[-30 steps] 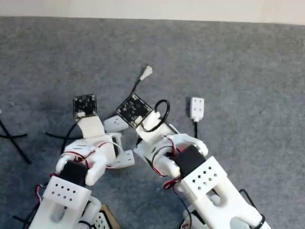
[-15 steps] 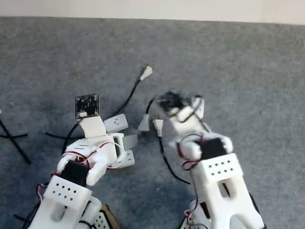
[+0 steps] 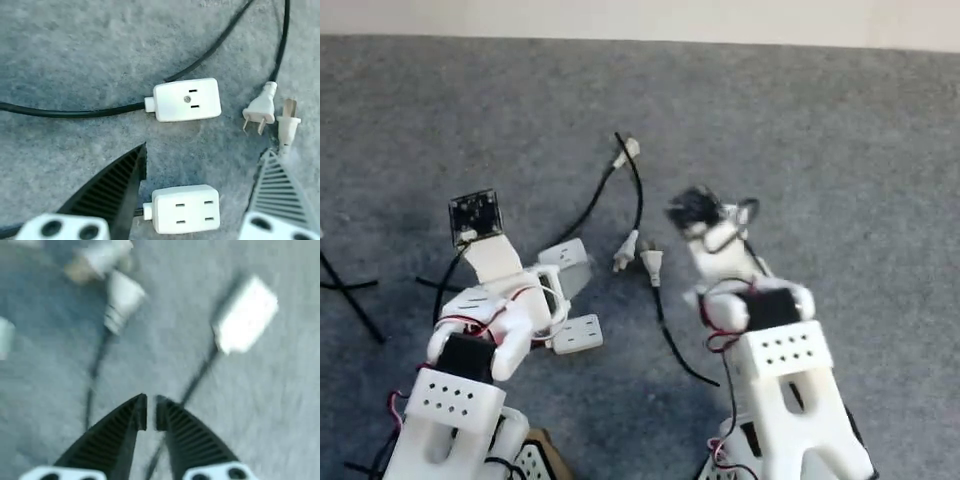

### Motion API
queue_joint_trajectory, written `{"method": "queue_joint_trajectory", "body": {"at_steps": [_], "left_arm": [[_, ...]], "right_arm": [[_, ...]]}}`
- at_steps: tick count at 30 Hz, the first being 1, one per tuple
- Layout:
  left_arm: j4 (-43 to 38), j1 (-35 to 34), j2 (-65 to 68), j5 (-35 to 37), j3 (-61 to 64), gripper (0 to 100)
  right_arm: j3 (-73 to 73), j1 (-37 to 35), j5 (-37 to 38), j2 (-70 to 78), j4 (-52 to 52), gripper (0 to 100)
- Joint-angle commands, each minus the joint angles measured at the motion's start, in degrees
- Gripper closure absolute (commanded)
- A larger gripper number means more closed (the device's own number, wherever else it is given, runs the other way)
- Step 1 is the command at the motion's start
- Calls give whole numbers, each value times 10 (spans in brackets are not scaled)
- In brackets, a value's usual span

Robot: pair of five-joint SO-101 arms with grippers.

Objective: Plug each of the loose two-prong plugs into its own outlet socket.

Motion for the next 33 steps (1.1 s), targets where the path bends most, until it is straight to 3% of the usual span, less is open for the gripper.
{"method": "queue_joint_trajectory", "body": {"at_steps": [1, 6, 13, 33], "left_arm": [[-10, -9, -2, 15, -7, 656], [-10, -9, -2, 15, -7, 656], [-11, -10, -2, 13, -7, 656], [-23, -9, -2, 13, -2, 656]], "right_arm": [[-123, -33, -89, 91, 17, 875], [-208, -96, -164, 279, 26, 875], [-204, -119, -199, 414, -58, 875], [-152, -116, -227, 432, -167, 875]]}}
